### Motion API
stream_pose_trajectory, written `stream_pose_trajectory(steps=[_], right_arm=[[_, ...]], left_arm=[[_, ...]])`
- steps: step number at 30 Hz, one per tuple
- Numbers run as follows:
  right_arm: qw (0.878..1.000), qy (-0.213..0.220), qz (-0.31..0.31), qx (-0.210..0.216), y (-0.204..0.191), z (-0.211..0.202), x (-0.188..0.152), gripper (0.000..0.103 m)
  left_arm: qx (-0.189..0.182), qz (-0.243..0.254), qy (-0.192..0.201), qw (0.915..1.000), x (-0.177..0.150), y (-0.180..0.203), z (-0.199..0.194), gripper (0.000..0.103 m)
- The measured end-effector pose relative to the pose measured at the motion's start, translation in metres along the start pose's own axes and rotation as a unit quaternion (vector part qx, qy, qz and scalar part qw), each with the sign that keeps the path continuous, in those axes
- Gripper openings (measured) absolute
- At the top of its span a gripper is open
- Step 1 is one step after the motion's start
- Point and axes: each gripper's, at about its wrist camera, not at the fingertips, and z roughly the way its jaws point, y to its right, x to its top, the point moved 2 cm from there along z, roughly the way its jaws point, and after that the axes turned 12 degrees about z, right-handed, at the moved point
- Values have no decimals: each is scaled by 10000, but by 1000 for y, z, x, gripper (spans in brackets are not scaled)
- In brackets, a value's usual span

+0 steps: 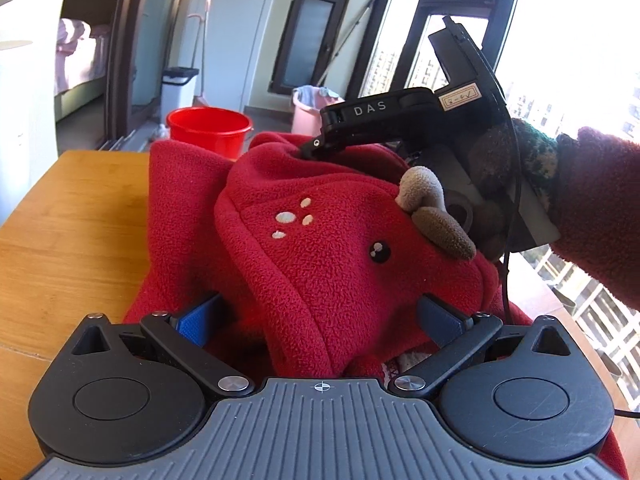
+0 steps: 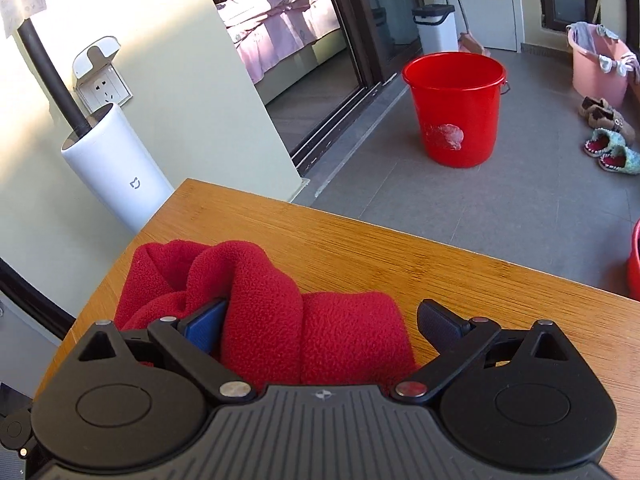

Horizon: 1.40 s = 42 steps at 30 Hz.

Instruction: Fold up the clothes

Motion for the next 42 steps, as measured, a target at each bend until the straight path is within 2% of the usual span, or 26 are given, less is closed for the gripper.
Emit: stream_pose_trajectory(steps=[1,2,4,7,11,15,17,20,23,26,28,30,32,34,36,39,42], right_arm=[[10000,9,-14,86,-2,-1,-3,78],[9999,21,-24,155,-4,-3,-7,76],[9998,75,3,161,-9,-7,-10,64],[9994,308,-49,136,-22,-28,-14,49],[9960,647,-473,403,-55,-80,-37,48],[9915,960,-676,559,-79,-129,-77,48],[9893,1099,-715,643,-87,-147,-102,48],[9868,1198,-874,651,-99,-158,-143,48],[9837,1241,-1159,590,-110,-156,-183,48],[9828,1239,-1221,617,-115,-153,-208,48],[9796,1363,-1409,441,-120,-154,-218,48],[9754,1498,-1604,205,-126,-154,-221,48],[9762,1555,-1500,191,-125,-153,-215,49],[9770,1605,-1388,209,-123,-150,-204,49],[9784,1618,-1264,220,-119,-147,-190,50],[9821,1583,-1006,154,-109,-138,-159,51],[9887,1371,-555,230,-90,-125,-124,50]], left_arm=[[-51,-49,-50,10000,0,-2,-1,103],[-69,-141,-50,9999,-1,-4,-2,103],[-83,-220,-81,9997,-2,-5,-3,103],[31,242,-325,9992,-1,3,2,103],[75,667,-542,9963,-3,11,4,103],[-290,867,-571,9942,-9,-1,-15,103],[-347,908,-577,9936,-15,-10,-32,103],[-16,918,-575,9941,-28,-26,-59,103],[98,843,-575,9947,-43,-39,-84,103],[174,1051,-563,9927,-54,-39,-107,103],[197,1225,-547,9908,-58,-35,-120,103],[126,1274,-456,9907,-58,-35,-136,103],[-22,1149,-313,9929,-54,-36,-152,103],[-421,802,-92,9958,-46,-33,-164,103],[-908,566,114,9942,-46,-23,-174,103],[-1364,683,262,9880,-43,-1,-163,103],[-1537,990,310,9827,-38,17,-132,102]])
